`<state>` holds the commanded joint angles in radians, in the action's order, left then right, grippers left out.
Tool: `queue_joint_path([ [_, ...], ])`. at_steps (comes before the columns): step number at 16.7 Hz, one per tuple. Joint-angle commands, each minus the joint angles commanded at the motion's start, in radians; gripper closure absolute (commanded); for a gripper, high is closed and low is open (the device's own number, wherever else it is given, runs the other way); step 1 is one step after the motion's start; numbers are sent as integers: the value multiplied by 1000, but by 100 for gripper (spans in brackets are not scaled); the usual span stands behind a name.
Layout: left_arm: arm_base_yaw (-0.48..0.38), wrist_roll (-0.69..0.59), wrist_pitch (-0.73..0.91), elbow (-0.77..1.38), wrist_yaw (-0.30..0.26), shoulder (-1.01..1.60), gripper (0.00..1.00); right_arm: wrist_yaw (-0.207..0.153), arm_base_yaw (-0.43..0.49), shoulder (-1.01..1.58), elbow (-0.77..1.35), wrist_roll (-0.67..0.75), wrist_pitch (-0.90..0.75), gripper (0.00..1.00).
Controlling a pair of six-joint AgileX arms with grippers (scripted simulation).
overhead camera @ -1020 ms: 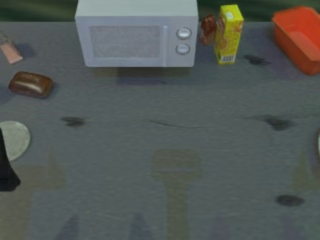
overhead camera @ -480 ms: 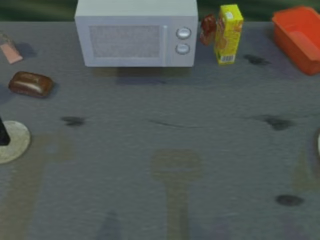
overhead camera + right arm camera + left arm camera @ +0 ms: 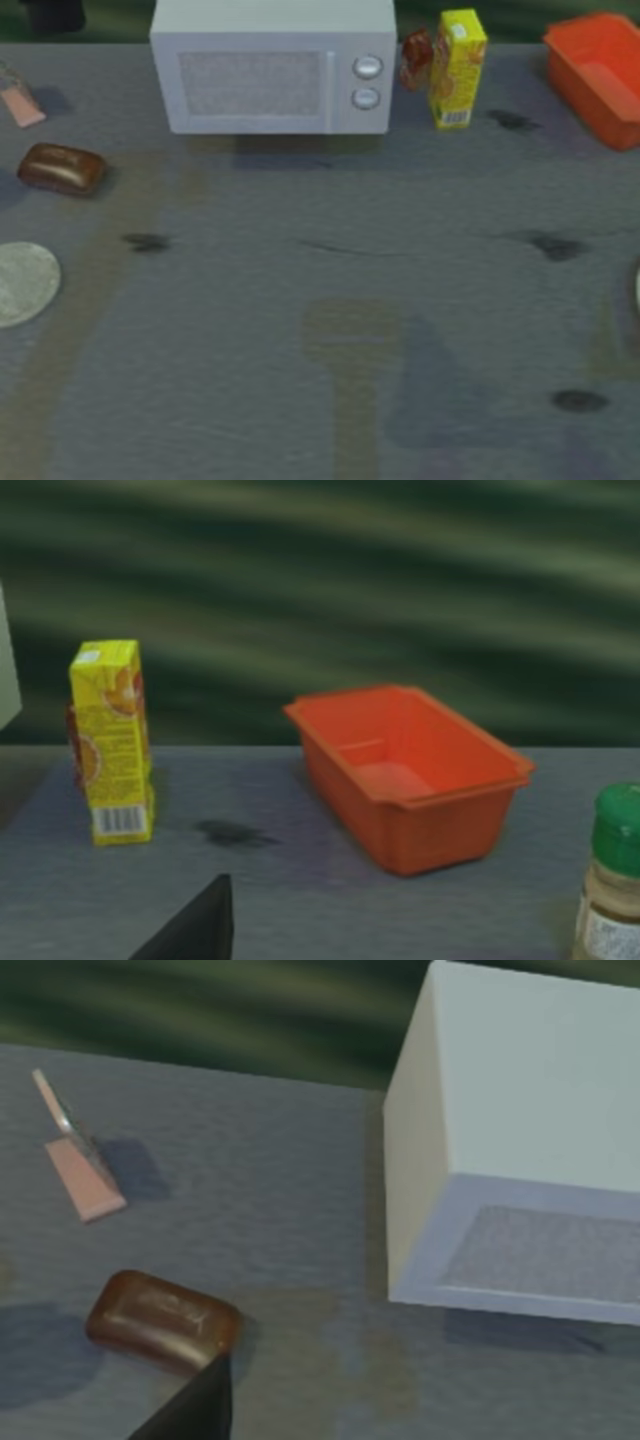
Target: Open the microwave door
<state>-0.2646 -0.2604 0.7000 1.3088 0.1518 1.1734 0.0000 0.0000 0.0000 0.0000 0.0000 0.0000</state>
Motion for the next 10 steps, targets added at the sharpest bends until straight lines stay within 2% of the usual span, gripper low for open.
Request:
queue_joint_path([
  [10,-246,-211,538,1096,103,933,0,0,0,0,0,0,0,0],
])
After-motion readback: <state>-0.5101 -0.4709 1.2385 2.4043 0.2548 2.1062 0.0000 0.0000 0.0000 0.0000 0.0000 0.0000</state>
